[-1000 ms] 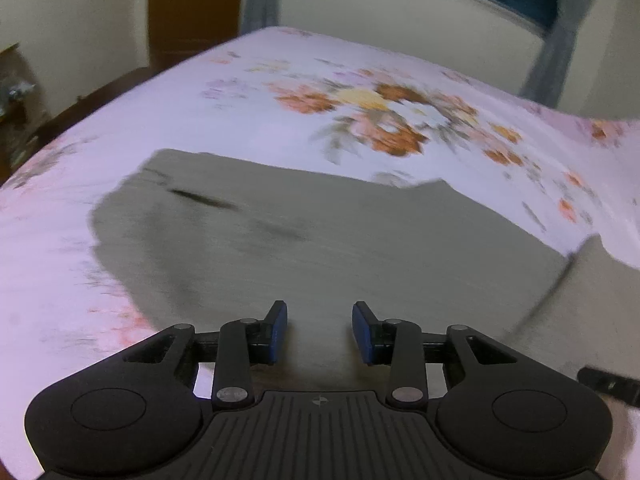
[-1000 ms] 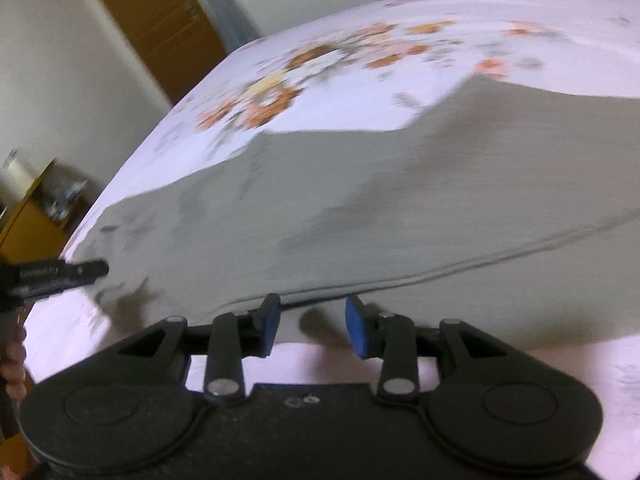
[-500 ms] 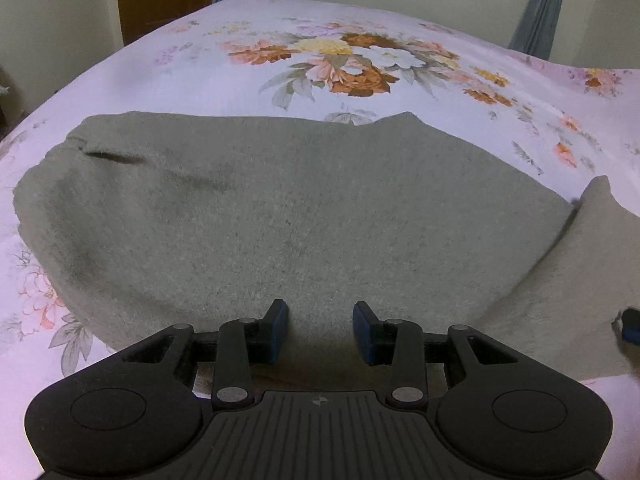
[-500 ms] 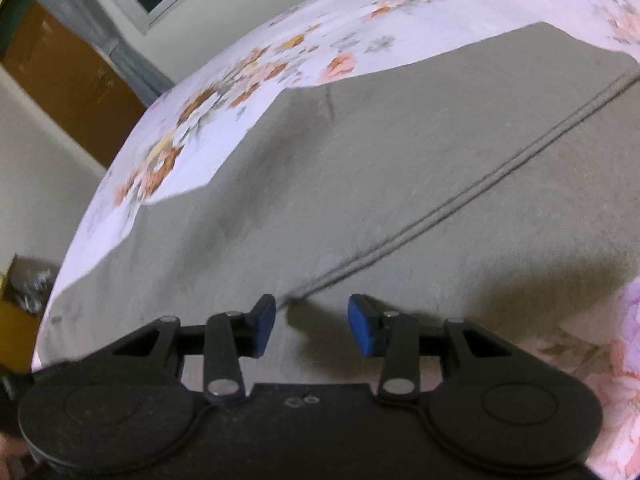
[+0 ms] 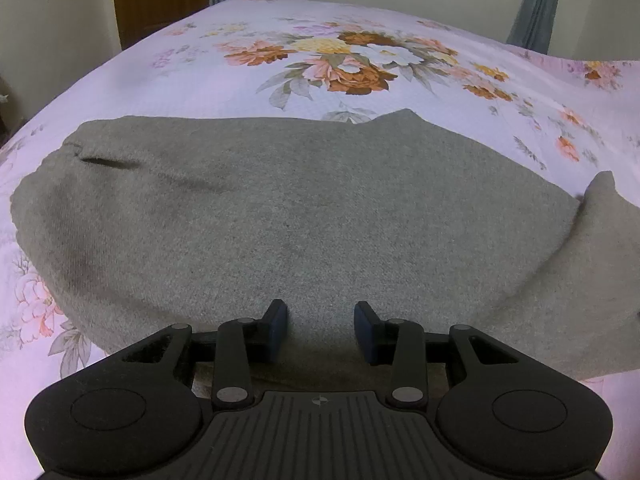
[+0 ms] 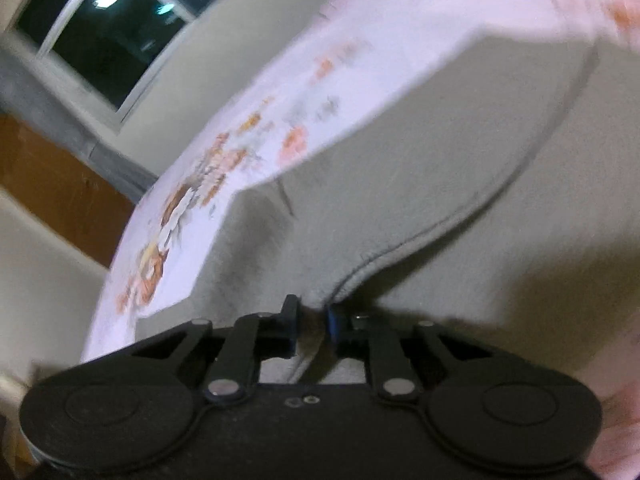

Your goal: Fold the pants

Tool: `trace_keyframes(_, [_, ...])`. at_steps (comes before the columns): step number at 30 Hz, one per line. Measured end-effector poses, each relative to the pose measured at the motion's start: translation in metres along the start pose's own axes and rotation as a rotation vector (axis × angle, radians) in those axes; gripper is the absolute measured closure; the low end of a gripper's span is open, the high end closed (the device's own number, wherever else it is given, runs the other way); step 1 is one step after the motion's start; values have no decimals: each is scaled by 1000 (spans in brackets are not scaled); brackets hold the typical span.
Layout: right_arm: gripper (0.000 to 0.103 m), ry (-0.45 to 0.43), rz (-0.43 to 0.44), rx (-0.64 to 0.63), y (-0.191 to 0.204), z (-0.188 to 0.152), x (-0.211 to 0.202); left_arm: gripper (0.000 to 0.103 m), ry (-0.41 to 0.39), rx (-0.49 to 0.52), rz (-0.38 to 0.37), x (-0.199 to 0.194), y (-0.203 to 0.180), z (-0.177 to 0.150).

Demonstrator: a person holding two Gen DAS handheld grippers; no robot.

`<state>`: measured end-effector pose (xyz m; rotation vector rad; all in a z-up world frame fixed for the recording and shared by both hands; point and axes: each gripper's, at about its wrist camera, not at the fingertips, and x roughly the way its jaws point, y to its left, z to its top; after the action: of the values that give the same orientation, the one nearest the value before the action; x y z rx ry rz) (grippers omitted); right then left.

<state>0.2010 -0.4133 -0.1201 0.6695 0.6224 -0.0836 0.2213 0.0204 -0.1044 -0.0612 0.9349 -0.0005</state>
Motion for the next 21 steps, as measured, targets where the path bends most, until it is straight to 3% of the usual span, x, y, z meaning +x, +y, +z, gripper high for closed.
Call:
trace_keyframes(2, [95, -34, -4, -67, 8, -1, -21, 64, -2, 0, -1, 0, 0, 0])
trace_keyframes(6, [95, -2, -26, -119, 1, -23, -47, 64, -9, 15, 3, -1, -2, -1])
trace_keyframes(10, [95, 121, -95, -80, -18, -32, -11, 64, -8, 16, 6, -2, -2, 0])
trace_keyframes(11, [95, 120, -94, -75, -19, -32, -10, 64, -6, 16, 10, -2, -3, 0])
trace_keyframes(14, [78, 99, -61, -47, -18, -22, -15, 64, -9, 16, 7, -8, -8, 3])
trace_keyframes(21, [76, 40, -63, 76, -70, 4, -34, 64, -37, 53, -62, -16, -46, 8])
